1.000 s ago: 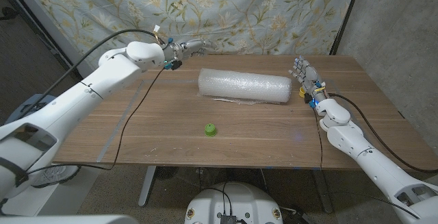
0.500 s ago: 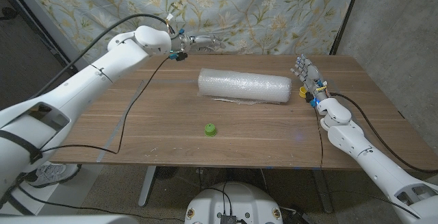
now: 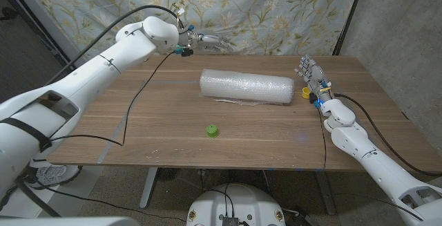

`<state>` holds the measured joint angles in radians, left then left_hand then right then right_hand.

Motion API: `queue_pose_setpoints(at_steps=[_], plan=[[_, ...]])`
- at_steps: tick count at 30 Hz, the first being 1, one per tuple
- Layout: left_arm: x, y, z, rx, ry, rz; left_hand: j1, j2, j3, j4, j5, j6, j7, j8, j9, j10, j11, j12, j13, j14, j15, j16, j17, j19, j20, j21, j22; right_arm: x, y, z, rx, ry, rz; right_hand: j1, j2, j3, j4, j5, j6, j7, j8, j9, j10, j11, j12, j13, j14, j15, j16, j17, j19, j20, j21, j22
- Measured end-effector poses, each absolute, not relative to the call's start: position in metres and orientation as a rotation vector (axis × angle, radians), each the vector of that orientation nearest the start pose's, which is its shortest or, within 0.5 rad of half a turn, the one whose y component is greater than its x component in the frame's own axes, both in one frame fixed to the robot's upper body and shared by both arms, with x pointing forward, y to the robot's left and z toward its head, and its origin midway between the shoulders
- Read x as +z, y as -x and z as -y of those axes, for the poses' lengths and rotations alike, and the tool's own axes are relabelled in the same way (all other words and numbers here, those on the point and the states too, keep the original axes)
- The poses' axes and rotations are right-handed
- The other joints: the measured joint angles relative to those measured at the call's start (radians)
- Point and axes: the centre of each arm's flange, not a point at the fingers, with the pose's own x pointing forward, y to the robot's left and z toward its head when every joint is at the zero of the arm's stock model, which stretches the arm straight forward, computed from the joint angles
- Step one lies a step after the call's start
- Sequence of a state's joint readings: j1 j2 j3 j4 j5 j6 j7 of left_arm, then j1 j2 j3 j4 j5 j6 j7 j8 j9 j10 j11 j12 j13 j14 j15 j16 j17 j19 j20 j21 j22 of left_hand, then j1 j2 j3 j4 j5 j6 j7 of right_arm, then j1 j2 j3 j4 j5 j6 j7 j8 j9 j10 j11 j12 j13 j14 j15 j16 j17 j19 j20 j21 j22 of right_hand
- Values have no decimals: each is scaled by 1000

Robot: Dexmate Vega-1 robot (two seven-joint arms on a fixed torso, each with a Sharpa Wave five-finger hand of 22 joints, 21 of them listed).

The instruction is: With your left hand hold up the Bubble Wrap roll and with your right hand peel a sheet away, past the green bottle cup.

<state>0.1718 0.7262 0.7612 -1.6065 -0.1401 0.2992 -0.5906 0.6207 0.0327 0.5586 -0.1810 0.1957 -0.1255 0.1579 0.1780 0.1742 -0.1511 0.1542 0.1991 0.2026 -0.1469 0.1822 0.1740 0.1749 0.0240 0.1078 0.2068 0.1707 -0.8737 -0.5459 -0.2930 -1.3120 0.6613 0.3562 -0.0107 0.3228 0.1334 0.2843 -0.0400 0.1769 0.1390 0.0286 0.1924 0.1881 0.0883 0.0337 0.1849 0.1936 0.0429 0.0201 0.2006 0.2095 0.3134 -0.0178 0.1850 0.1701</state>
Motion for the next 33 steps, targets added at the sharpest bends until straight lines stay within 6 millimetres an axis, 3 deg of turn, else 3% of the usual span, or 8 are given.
queue_pose_setpoints(at_steps=[18,33], plan=[[216,-605,-140,-637,-1261,348,99,-41,0,0,-15,-49,37,0,0,-20,20,0,0,-23,23,0,0,-21,21,-15,0,-7,-637,346,84,-51,688,0,0,0,-8,0,-4,4,0,0,-5,5,0,0,-2,2,0,0,0,0,0,0],[233,-618,-110,-681,-1404,314,130,-61,-3,-3,-15,-46,24,4,0,-24,25,0,0,-23,23,0,0,-33,23,-18,0,-8,-636,353,67,-63,700,0,0,0,-8,0,-4,4,0,0,-5,5,0,0,-7,7,0,0,-1,1,0,0]])
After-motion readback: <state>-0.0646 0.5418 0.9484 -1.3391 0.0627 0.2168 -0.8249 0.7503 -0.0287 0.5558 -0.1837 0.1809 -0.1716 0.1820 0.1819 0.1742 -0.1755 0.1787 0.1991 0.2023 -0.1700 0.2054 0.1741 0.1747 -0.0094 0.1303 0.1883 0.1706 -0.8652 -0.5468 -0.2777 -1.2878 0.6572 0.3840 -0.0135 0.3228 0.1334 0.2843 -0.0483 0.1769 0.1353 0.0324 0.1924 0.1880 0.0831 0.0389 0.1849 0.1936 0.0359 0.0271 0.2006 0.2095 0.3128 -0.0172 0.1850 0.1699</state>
